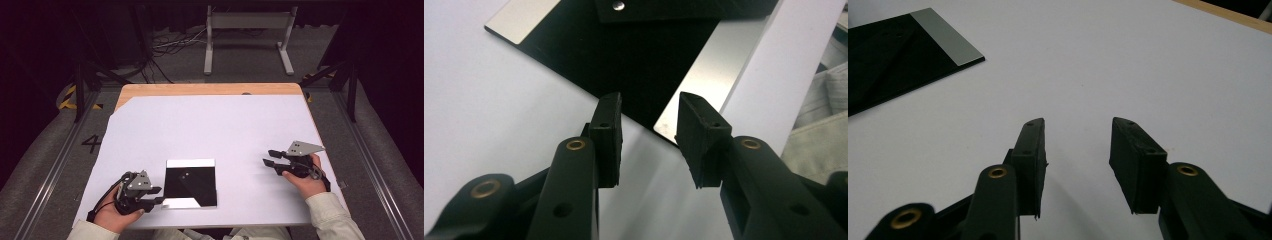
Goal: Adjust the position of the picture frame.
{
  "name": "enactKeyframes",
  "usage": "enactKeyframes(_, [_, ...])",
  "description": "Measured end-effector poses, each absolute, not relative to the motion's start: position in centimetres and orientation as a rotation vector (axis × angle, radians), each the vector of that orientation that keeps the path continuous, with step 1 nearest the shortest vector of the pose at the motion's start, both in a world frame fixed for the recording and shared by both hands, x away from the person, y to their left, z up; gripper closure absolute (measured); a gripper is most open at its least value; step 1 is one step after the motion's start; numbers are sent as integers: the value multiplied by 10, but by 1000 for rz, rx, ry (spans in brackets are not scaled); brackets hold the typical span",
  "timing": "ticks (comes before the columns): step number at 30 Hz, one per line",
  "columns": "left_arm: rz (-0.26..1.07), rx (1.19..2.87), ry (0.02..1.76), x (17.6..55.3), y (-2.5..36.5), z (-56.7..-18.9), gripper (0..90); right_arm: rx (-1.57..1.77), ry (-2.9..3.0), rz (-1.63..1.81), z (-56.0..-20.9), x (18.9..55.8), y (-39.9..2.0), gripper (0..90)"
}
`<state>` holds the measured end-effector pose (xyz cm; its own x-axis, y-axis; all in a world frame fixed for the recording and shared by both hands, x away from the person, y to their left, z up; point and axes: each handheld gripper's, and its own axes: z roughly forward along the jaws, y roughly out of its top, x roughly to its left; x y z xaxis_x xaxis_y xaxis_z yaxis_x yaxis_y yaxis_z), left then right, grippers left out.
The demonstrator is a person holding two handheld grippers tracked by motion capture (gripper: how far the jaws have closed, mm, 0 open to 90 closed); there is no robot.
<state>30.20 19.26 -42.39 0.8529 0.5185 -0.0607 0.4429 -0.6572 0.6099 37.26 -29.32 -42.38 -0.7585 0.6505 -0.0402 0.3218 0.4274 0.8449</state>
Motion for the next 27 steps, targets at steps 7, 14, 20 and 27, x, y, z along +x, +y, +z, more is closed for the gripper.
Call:
enactKeyframes(7, [104,2435,712,303,189,-428,634,823,2330,1272,-425,374,-292,576])
enactKeyframes(14, [73,2477,707,304,185,-431,636,811,2344,1274,-426,374,-291,576])
enactKeyframes(20, [42,2512,699,299,182,-428,706,799,2348,1279,-426,374,-291,574])
enactKeyframes(27, [18,2565,700,297,179,-429,790,792,2351,1285,-426,374,-290,567])
